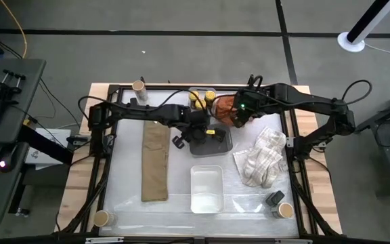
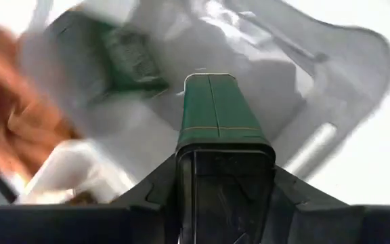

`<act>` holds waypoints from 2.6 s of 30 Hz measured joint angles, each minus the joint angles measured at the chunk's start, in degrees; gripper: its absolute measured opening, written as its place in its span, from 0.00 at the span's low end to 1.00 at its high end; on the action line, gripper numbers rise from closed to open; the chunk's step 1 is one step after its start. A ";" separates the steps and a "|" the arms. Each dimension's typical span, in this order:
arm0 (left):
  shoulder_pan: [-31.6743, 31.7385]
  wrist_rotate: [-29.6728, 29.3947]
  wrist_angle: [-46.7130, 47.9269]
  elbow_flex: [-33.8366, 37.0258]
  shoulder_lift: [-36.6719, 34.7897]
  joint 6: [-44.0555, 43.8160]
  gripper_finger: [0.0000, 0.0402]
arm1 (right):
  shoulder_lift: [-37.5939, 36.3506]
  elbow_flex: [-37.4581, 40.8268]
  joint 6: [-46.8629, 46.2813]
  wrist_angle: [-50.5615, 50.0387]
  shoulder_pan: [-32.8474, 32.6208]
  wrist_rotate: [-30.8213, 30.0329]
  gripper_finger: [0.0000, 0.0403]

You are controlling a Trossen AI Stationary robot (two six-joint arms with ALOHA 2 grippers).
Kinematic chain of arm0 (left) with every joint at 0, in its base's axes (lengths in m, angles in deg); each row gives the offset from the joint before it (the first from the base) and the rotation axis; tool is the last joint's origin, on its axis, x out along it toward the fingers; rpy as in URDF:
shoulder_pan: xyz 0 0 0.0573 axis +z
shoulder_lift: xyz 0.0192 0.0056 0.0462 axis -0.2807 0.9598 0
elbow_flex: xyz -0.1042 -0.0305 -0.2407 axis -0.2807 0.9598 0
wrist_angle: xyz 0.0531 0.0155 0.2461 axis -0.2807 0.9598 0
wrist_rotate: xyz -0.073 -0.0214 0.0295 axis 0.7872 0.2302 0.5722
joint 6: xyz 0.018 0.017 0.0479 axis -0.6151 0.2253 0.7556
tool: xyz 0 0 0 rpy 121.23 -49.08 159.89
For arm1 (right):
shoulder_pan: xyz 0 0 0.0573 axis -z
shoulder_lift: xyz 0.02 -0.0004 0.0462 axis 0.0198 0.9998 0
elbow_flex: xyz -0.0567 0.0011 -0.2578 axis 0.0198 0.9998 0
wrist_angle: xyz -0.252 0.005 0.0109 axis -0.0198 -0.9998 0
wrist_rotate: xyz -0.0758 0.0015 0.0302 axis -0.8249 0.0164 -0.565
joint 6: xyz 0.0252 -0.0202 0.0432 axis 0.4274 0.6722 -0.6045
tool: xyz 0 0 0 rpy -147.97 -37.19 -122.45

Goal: Sort spices by type
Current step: Put the bottom left black seasoning can into the black bin

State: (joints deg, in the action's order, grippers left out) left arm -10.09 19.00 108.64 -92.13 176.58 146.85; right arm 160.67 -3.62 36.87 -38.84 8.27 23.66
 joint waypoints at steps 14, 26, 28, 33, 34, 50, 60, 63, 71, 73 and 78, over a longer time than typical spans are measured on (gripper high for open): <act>-2.26 -6.68 -1.59 0.00 3.32 20.73 0.32 | 0.00 0.00 6.19 1.86 1.14 0.18 0.63; -2.25 -10.62 -5.53 -0.12 7.60 26.73 0.32 | 0.00 -0.02 7.58 2.47 1.14 0.18 0.63; -2.20 -10.60 -8.15 -0.04 7.60 25.63 0.32 | -0.02 -0.02 7.61 2.60 1.14 0.18 0.63; -2.34 -13.15 -14.56 0.04 7.41 18.05 0.32 | -0.02 -0.02 7.92 2.63 1.14 0.18 0.63; -2.43 -13.69 -14.71 0.04 7.34 18.15 0.32 | -0.01 -0.02 7.96 2.63 1.14 0.18 0.63; -2.94 -8.86 -3.36 -0.04 5.63 19.40 0.32 | -0.02 -0.04 9.69 3.12 1.12 0.16 0.63; -2.45 0.70 -2.90 -0.15 1.11 7.36 0.38 | -0.02 -0.04 11.79 5.35 1.12 0.16 0.63; -2.37 0.40 -1.90 -0.15 0.62 5.69 0.40 | -0.02 -0.04 11.97 5.58 1.12 0.18 0.63; -1.16 -0.43 -1.72 -0.15 0.63 5.65 0.42 | -0.02 -0.04 11.79 5.58 1.12 0.27 0.63; -0.91 -1.66 -1.72 -0.15 0.63 5.61 0.42 | -0.02 -0.04 11.79 5.58 1.12 0.31 0.63; -1.17 -5.76 -1.64 -0.15 0.63 4.70 0.42 | -0.02 -0.04 11.94 5.58 1.12 0.37 0.63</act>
State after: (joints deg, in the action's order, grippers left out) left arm -11.26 13.23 107.00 -92.29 177.21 151.56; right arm 160.65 -3.66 48.82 -33.26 9.39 24.03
